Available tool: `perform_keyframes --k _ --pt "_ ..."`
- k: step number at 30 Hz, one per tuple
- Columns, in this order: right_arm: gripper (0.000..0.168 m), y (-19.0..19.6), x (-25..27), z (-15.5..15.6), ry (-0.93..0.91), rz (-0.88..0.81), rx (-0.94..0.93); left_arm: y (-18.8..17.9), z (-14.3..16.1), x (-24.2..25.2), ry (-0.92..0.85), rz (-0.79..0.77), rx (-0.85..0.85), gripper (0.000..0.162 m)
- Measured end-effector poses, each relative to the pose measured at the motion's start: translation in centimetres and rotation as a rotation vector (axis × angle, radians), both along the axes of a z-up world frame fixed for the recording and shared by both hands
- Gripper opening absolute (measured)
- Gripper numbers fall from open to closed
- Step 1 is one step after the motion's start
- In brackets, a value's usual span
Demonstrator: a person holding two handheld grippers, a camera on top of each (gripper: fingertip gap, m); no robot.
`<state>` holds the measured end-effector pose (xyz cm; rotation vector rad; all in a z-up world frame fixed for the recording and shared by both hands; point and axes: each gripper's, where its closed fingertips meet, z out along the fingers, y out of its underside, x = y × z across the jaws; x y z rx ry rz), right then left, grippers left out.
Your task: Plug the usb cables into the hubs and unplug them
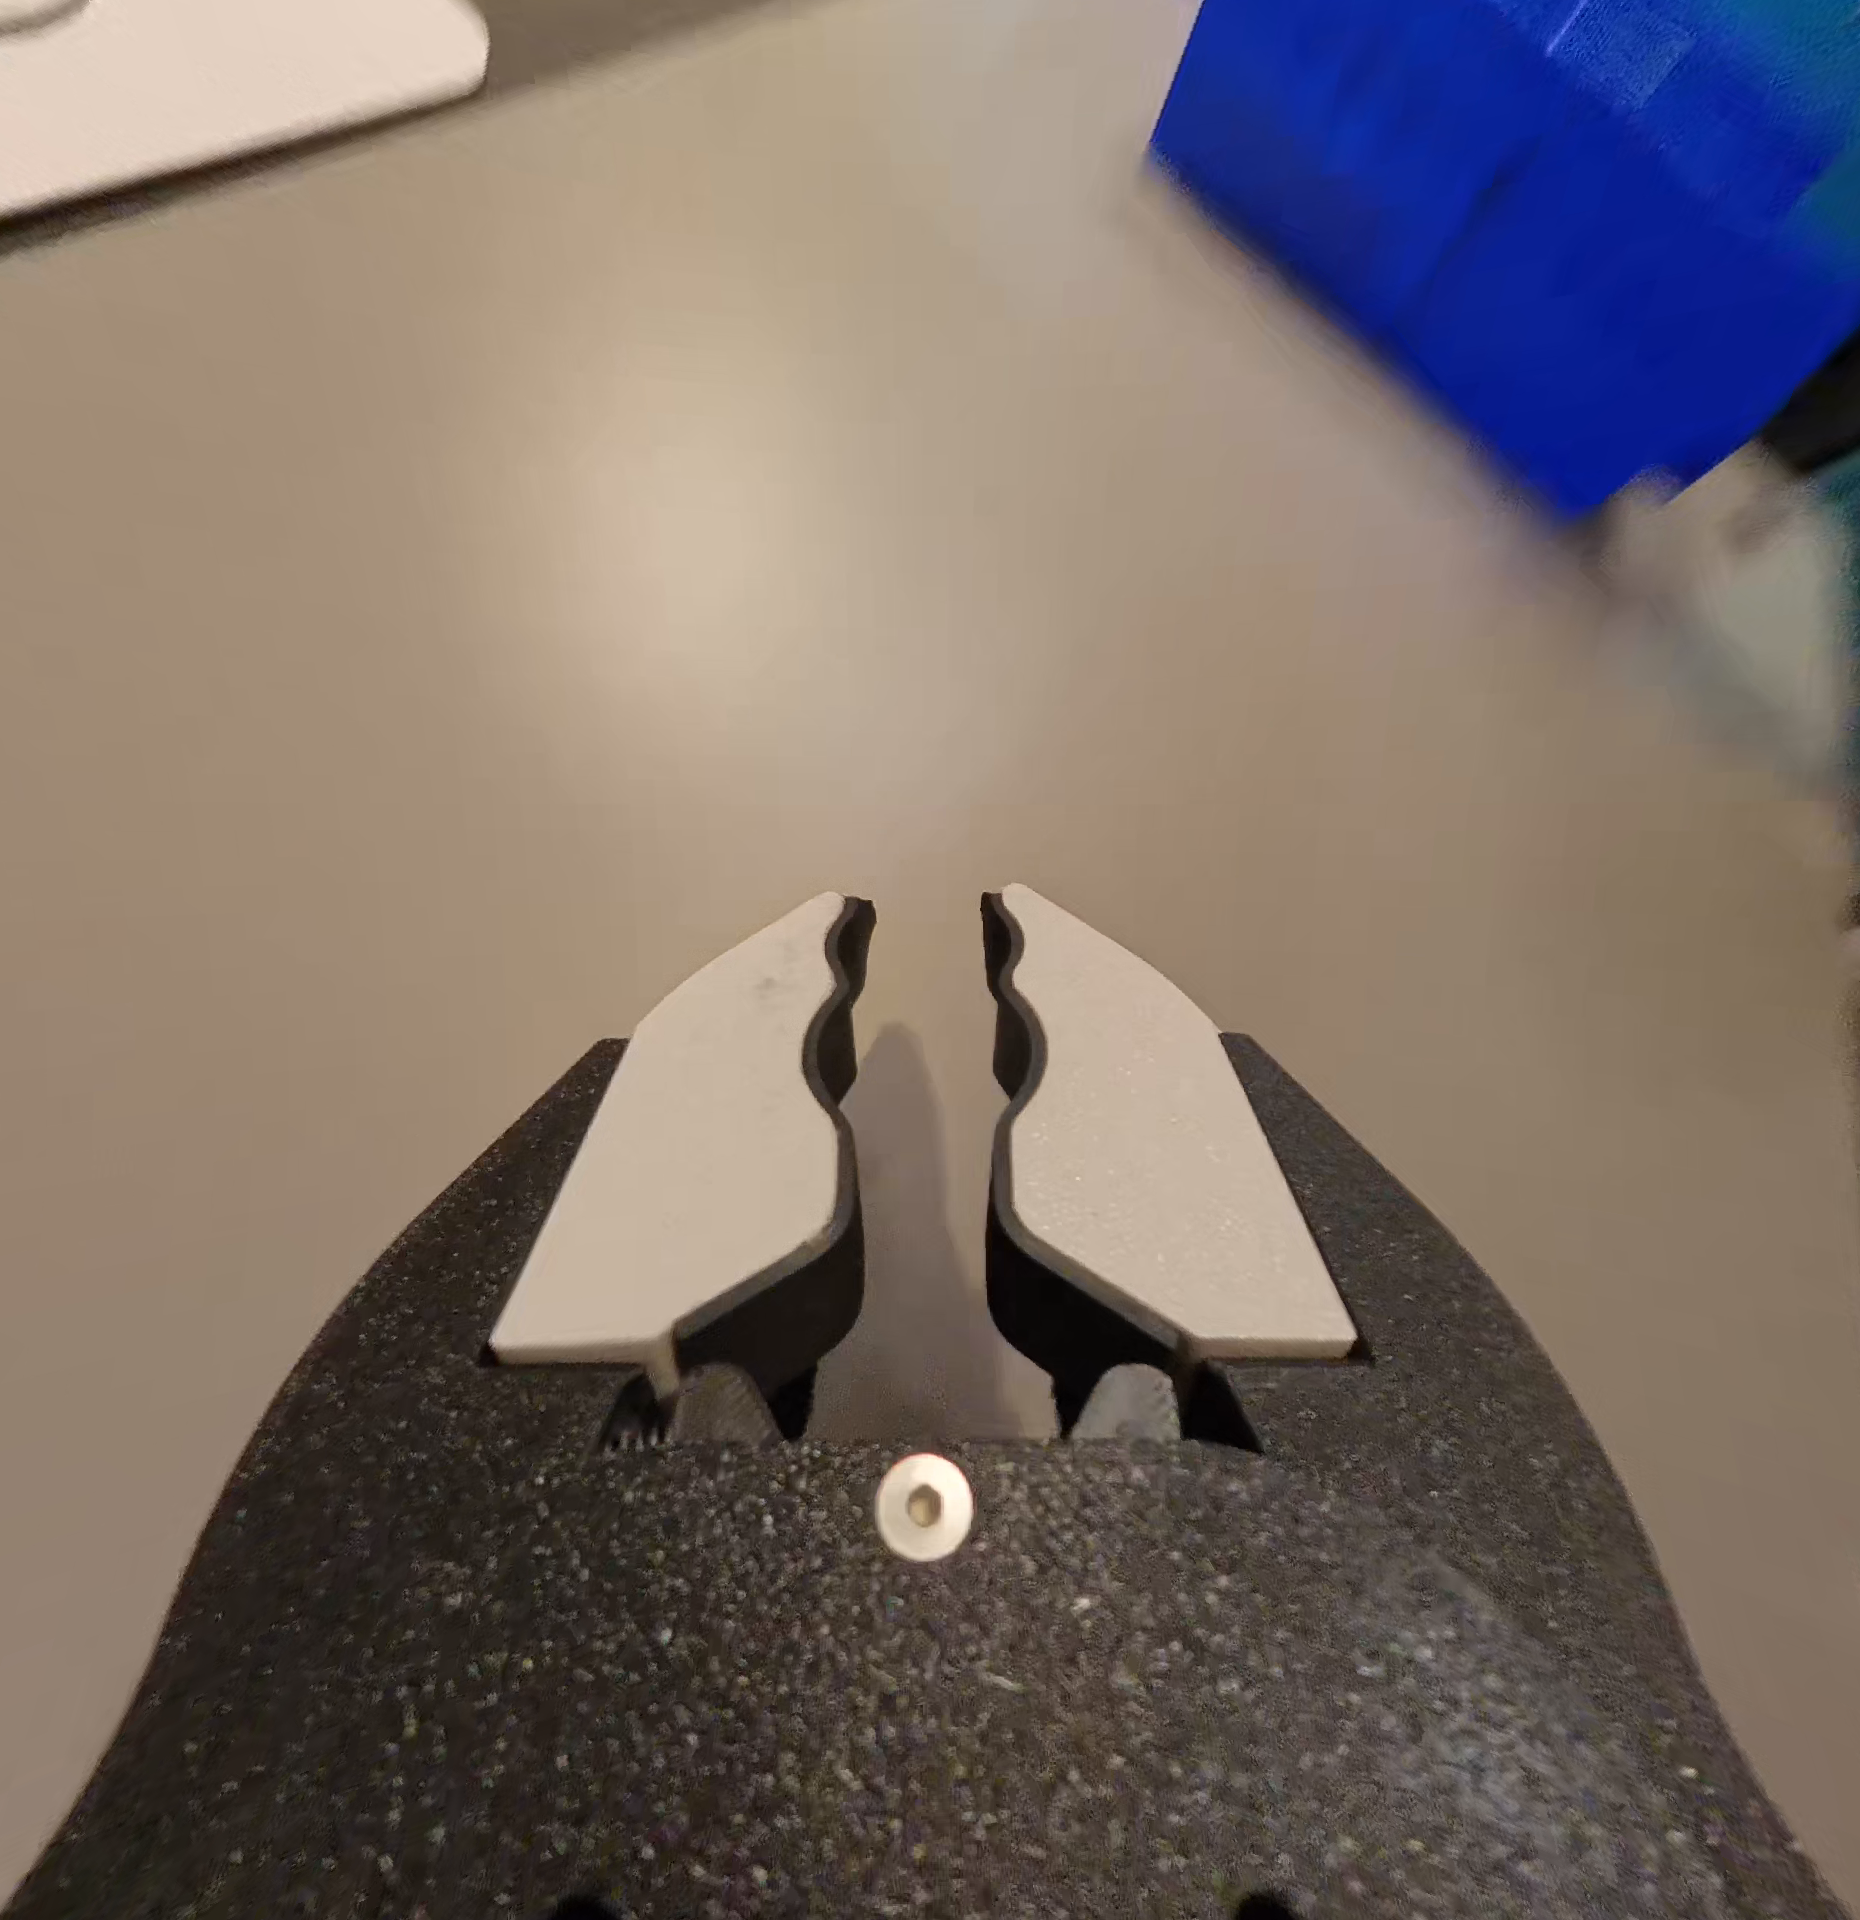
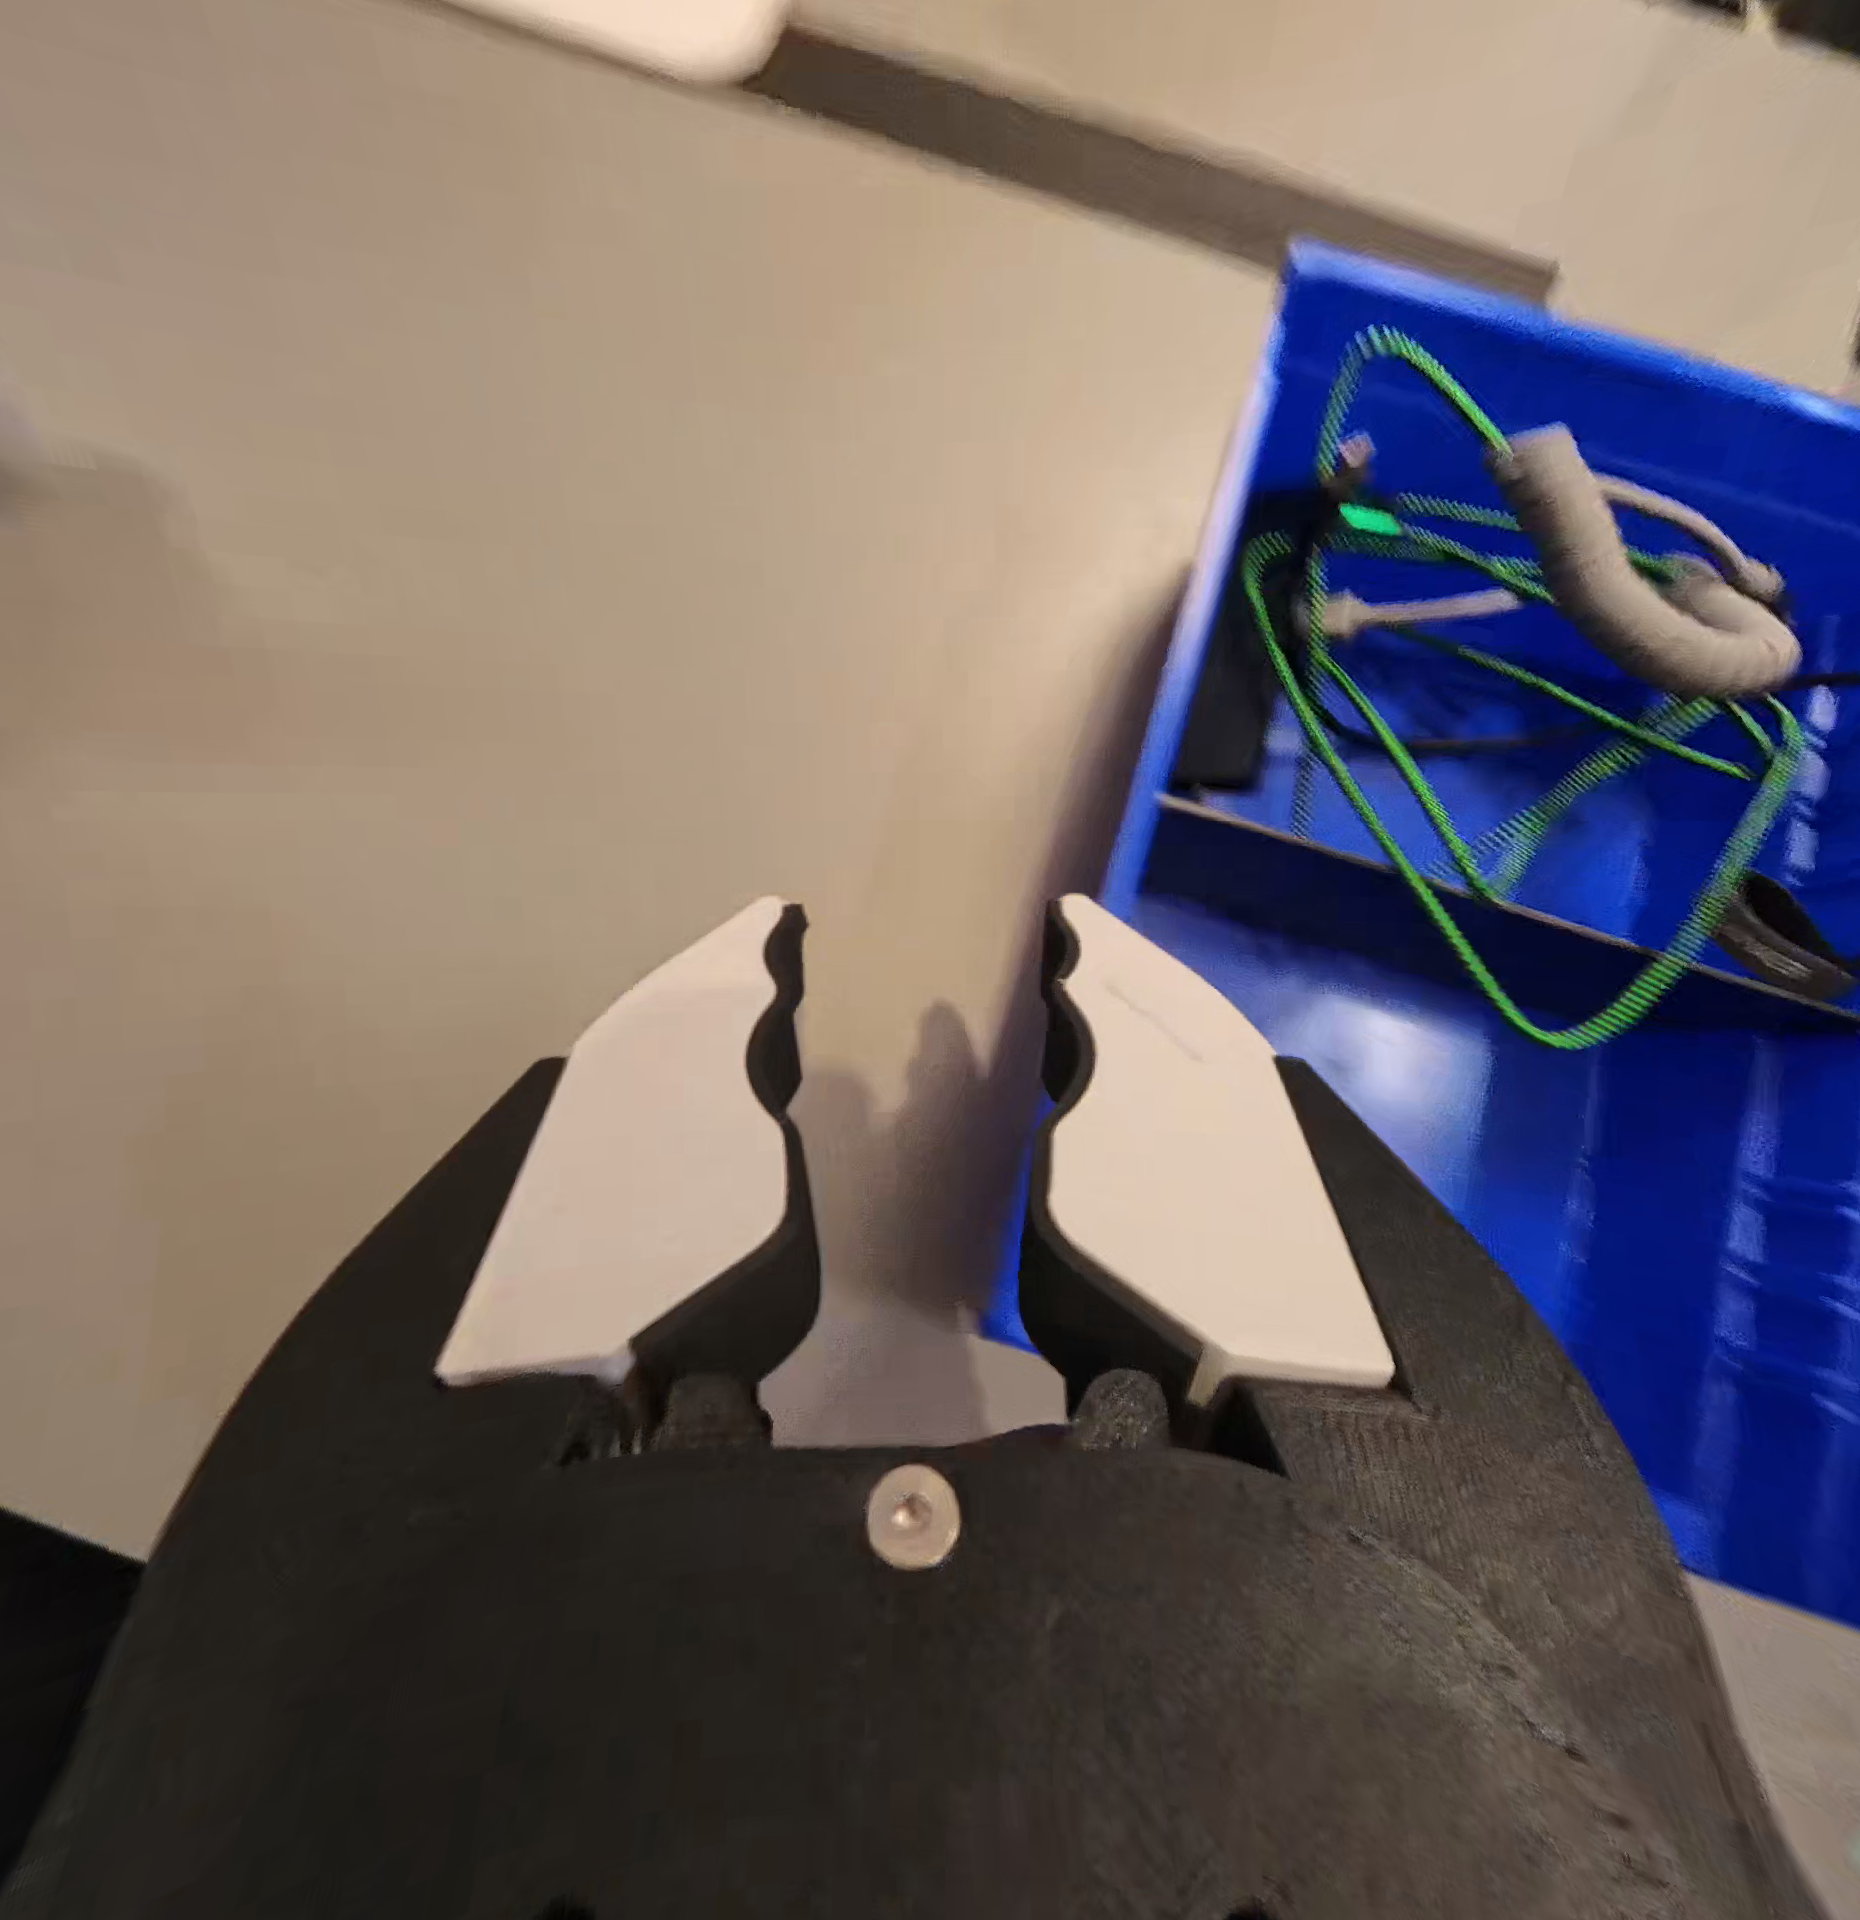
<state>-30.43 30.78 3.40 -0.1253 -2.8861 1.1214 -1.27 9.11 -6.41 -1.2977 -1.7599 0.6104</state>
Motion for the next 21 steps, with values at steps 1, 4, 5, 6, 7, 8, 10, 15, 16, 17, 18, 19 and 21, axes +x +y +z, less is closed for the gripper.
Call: perform_keyframes --k 1,4,5,6,7,8,10,15,16,17,18,19,21 --pt "0.044 -0.9 2.0 1.2 -0.059 0.014 -0.103 0.8 1.9 -0.7 0.120 0.019 0.076 0.022" --pt "0.045 -4.2 8.6 5.0 -0.315 0.044 -0.480 2.9 9.4 -2.3 0.641 0.100 0.361 0.021" --pt "0.045 -5.3 10.7 5.8 -0.419 0.040 -0.589 3.3 11.1 -2.3 0.792 0.141 0.489 0.021" --pt "0.045 -6.5 12.6 6.2 -0.520 0.032 -0.682 3.9 12.1 -2.4 0.908 0.157 0.610 0.021" --pt "0.046 -7.7 14.3 6.5 -0.614 0.026 -0.767 4.8 12.5 -2.7 0.986 0.157 0.714 0.021" --pt "0.048 -8.9 15.6 6.4 -0.698 -0.002 -0.829 5.8 12.6 -3.2 1.040 0.148 0.795 0.021" --pt "0.054 -11.4 17.5 5.6 -0.860 -0.067 -0.898 8.0 12.4 -4.5 1.096 0.137 0.873 0.027" --pt "0.060 -14.5 16.5 4.5 -1.071 -0.267 -1.075 10.3 11.4 -4.9 1.161 0.217 0.860 0.029" --pt "0.060 -14.3 15.7 4.7 -1.076 -0.294 -1.130 10.0 11.3 -4.3 1.192 0.253 0.858 0.029" --pt "0.059 -14.2 15.2 5.0 -1.068 -0.314 -1.174 10.0 11.4 -3.9 1.215 0.267 0.844 0.029" --pt "0.058 -14.1 14.9 5.2 -1.065 -0.319 -1.204 10.3 11.5 -3.7 1.217 0.270 0.813 0.029" --pt "0.058 -14.0 14.9 5.4 -1.072 -0.312 -1.222 10.8 11.6 -3.9 1.205 0.266 0.773 0.029" --pt "0.056 -14.1 15.2 5.5 -1.079 -0.294 -1.233 11.6 12.0 -4.2 1.187 0.244 0.709 0.030"
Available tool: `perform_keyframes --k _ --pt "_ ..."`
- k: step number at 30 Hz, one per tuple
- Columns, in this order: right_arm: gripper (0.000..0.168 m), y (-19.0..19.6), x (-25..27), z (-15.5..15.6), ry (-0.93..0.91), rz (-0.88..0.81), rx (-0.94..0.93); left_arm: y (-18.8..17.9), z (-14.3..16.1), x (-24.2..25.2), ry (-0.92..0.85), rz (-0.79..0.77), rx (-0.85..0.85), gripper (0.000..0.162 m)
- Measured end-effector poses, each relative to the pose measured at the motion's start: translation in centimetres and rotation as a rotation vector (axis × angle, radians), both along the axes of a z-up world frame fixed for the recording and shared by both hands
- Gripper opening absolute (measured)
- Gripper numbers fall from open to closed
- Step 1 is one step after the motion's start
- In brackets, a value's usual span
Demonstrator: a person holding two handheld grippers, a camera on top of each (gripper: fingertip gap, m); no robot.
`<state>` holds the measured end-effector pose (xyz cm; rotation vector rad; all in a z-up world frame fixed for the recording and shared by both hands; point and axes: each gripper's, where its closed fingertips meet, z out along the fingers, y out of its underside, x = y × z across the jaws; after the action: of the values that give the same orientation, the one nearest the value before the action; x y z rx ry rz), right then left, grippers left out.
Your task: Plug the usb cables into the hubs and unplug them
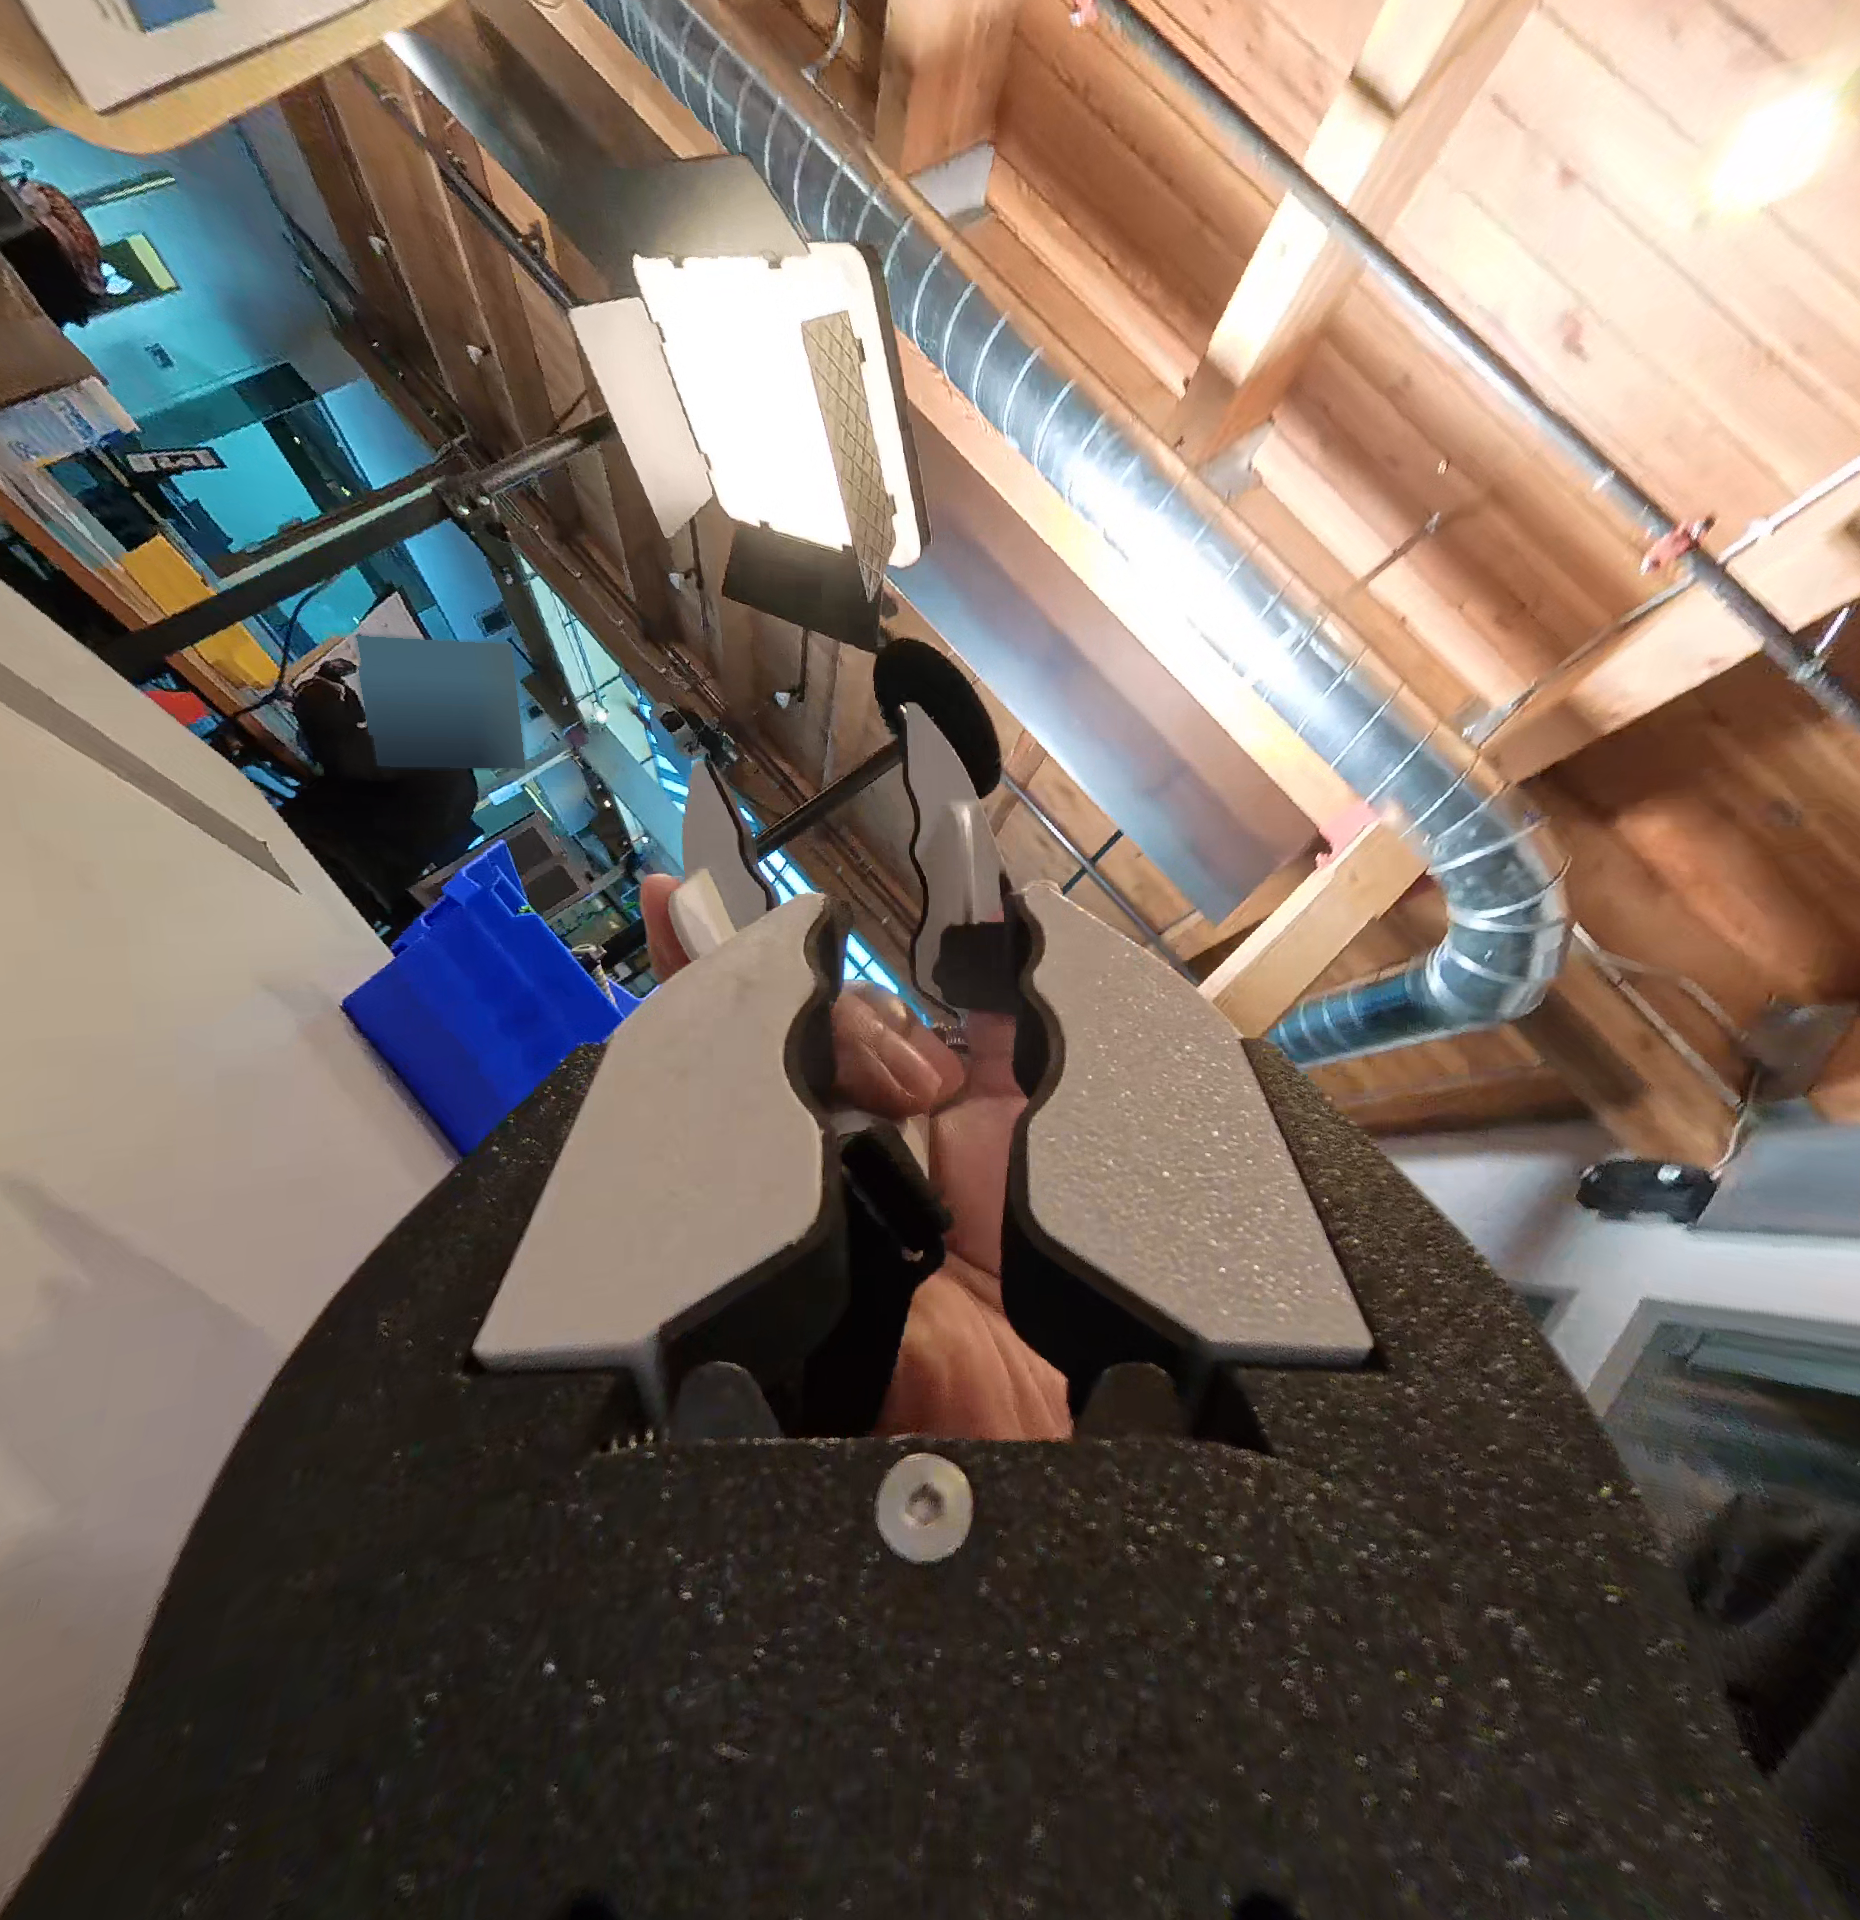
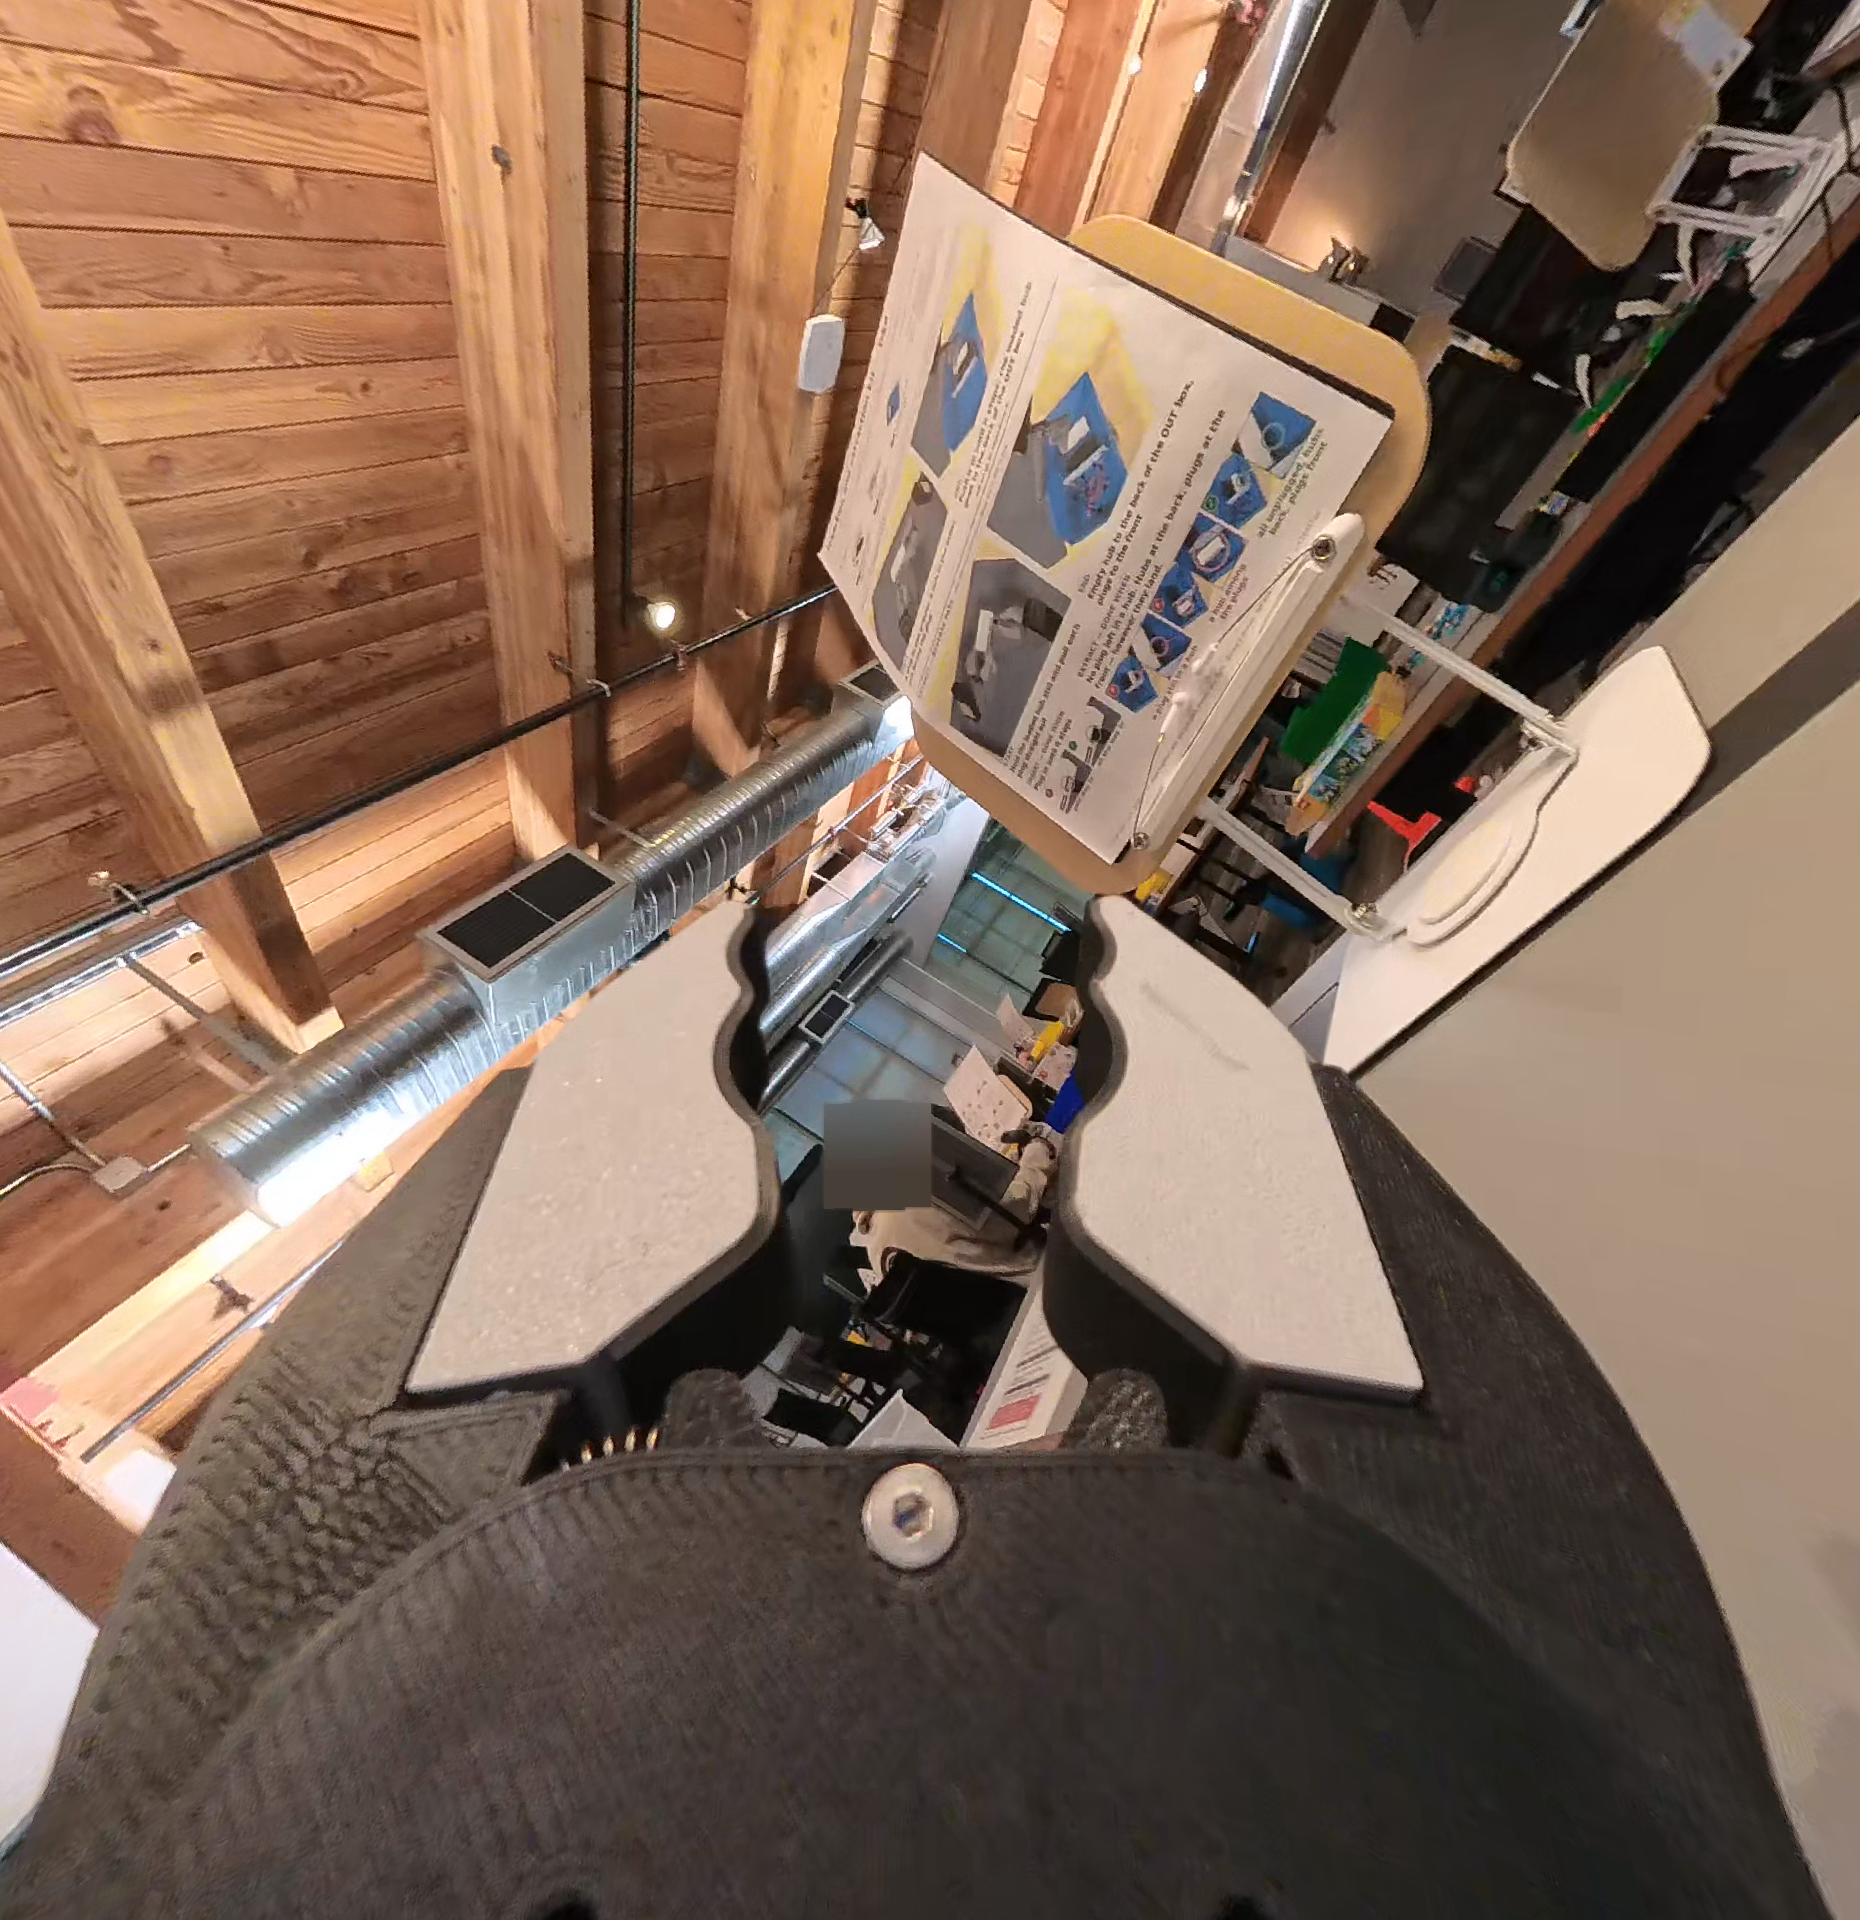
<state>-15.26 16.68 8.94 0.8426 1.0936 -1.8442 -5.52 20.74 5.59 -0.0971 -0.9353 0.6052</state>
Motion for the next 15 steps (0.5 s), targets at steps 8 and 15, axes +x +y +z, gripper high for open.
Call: perform_keyframes --k 8,15 --pt "0.046 -0.6 1.0 0.4 0.085 0.085 0.009 0.7 0.6 -0.6 -0.250 0.041 -0.234 0.039" --pt "0.050 -0.4 -2.8 -3.6 0.441 0.226 0.294 -4.3 5.3 11.1 -0.730 0.296 -0.631 0.061"
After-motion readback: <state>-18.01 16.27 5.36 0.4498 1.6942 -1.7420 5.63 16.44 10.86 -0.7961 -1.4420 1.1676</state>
